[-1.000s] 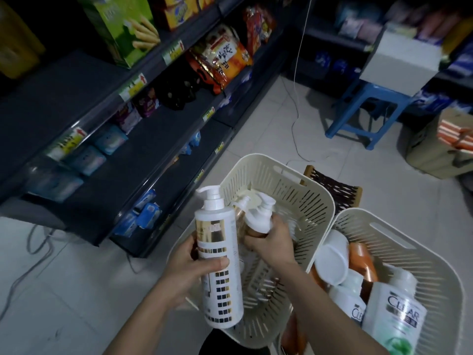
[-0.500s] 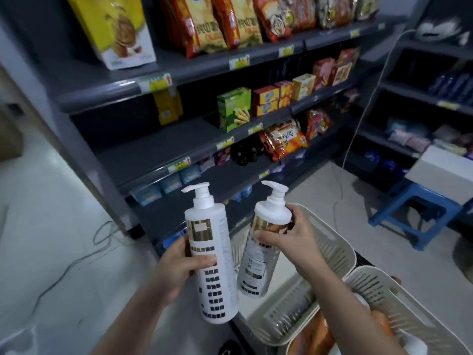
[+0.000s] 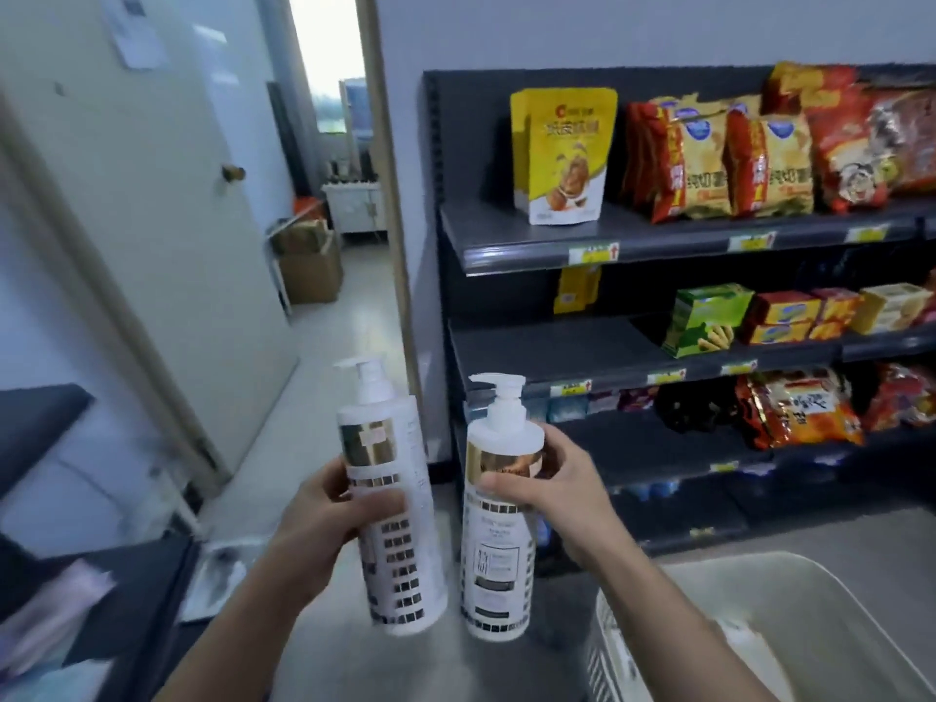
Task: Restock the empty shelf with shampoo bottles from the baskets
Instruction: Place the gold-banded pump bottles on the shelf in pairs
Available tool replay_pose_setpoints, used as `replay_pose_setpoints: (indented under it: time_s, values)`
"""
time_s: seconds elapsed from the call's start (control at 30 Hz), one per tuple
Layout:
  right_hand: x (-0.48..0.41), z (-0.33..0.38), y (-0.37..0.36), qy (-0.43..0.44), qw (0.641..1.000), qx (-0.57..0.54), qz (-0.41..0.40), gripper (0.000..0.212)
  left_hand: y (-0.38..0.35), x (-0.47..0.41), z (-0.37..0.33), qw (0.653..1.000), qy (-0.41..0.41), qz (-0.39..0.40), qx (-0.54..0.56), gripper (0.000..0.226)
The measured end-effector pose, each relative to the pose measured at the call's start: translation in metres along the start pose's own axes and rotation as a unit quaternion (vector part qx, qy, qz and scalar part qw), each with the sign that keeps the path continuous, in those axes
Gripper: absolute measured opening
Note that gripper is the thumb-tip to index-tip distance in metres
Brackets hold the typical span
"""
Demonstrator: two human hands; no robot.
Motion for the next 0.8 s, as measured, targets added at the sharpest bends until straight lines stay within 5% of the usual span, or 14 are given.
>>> replay_pose_setpoints:
  time_s: [0.27,0.57,0.7,0.8]
  values:
    - [-0.057,0.032,-0.125,0.036,0.988,0.006,0.147,0.067,0.116,0.024,-0.034,0.985,-0.05,-0.158,0.048,0.066]
    - [-0.103,0.069,-0.259,0.078,0.956,-0.023,0.283,0.062,0.219,0.049,-0.071,0.956,-0.103,-0.274,0.03,0.075]
    - [-0.123,0.081,-0.312,0.1,0.935,-0.029,0.34,0.061,0.248,0.059,-0.083,0.935,-0.112,-0.337,0.021,0.052]
    - [-0.137,0.092,-0.347,0.115,0.917,-0.034,0.38,0.069,0.267,0.064,-0.088,0.916,-0.118,-0.38,0.047,0.055]
Point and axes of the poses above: each hand's wrist, its own x-axis away from the middle knuckle, its own y-axis out of the back of the hand, z = x × y, the point moved 5 cm from there along -x, towards the middle knuckle, and after that the axes turned 4 degrees about y, right-handed, at the moved point
